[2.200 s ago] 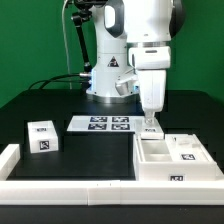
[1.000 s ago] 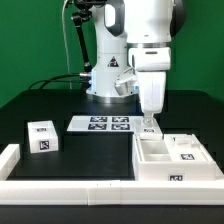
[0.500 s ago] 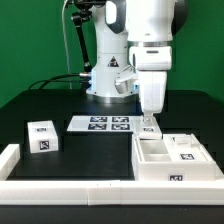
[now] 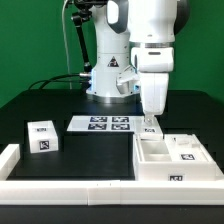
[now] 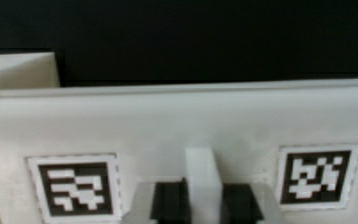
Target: Assemble cabinet
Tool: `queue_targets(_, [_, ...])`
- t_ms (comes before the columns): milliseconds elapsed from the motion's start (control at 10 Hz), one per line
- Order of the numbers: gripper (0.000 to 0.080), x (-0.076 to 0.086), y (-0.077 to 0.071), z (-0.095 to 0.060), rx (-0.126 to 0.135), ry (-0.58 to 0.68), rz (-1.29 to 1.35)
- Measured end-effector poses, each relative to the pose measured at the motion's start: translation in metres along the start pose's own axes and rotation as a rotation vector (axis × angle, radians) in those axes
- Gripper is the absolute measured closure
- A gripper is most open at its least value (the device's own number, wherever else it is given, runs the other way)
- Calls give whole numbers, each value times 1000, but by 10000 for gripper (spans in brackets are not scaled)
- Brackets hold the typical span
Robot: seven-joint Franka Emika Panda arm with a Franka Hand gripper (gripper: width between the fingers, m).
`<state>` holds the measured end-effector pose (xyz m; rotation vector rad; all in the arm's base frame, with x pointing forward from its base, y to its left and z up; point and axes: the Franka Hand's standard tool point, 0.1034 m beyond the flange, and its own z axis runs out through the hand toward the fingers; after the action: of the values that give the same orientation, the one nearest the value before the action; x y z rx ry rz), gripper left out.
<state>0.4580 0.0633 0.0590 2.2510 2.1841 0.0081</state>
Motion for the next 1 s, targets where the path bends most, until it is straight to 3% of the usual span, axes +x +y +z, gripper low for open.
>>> queue_targets(500, [731, 1, 0, 0, 4, -1, -8])
queue_targets(1000, [731, 0, 0, -2, -9, 1, -3])
